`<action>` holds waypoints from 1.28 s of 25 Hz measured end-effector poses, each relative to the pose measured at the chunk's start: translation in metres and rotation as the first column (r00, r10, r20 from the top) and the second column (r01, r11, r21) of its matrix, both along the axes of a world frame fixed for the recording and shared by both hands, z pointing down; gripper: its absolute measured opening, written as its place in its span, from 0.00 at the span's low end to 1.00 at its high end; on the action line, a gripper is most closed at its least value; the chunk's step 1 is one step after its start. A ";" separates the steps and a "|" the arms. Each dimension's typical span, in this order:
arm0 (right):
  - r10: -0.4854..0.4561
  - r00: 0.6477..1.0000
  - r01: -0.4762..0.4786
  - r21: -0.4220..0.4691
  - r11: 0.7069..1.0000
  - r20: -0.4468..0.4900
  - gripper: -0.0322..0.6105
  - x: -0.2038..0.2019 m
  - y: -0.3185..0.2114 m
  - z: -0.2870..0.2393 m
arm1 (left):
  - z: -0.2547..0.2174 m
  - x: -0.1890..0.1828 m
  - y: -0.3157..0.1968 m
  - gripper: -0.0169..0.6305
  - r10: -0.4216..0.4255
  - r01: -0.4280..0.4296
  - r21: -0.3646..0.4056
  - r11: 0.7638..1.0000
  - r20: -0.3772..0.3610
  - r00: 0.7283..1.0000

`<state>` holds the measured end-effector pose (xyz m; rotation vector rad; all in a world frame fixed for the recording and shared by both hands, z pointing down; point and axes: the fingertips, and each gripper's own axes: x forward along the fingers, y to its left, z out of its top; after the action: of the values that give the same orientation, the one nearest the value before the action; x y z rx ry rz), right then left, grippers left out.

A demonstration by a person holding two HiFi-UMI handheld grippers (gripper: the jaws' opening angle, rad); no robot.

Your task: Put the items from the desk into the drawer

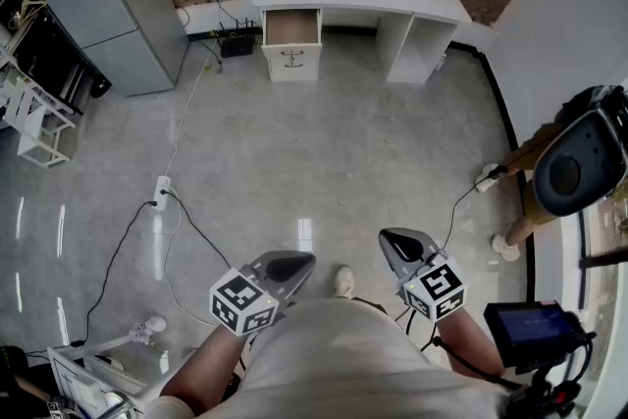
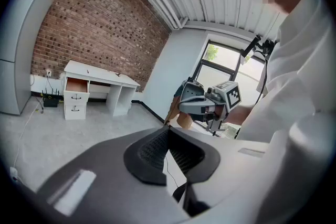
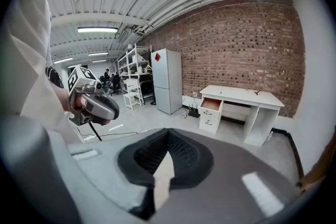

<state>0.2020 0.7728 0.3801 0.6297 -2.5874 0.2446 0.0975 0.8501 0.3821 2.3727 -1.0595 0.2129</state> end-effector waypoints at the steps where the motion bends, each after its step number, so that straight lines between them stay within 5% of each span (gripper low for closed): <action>1: -0.001 1.000 0.001 0.004 1.000 0.004 0.05 0.005 0.004 0.002 | 0.002 0.005 0.003 0.04 -0.002 0.002 0.006 1.000 0.002 1.000; 4: -0.007 1.000 0.006 0.015 1.000 0.015 0.05 0.023 0.000 0.009 | 0.004 0.023 -0.001 0.04 -0.018 0.018 0.020 1.000 0.010 1.000; 15: -0.004 0.999 0.006 -0.065 0.998 0.037 0.05 0.083 -0.145 0.021 | -0.006 0.074 -0.126 0.04 -0.063 0.066 -0.025 0.997 0.093 0.994; 24: 0.050 0.999 -0.051 -0.051 0.997 -0.015 0.07 0.037 -0.245 0.037 | 0.017 0.019 -0.240 0.04 -0.058 0.059 -0.024 0.998 0.039 0.998; 32: 0.106 0.993 -0.107 -0.013 0.994 -0.049 0.08 -0.062 -0.358 0.000 | -0.011 -0.077 -0.359 0.04 0.020 -0.020 0.036 0.999 0.010 1.000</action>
<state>0.1399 0.4147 0.3801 0.7601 -2.5070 0.2801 0.0203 0.4909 0.3708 2.4178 -1.0530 0.2145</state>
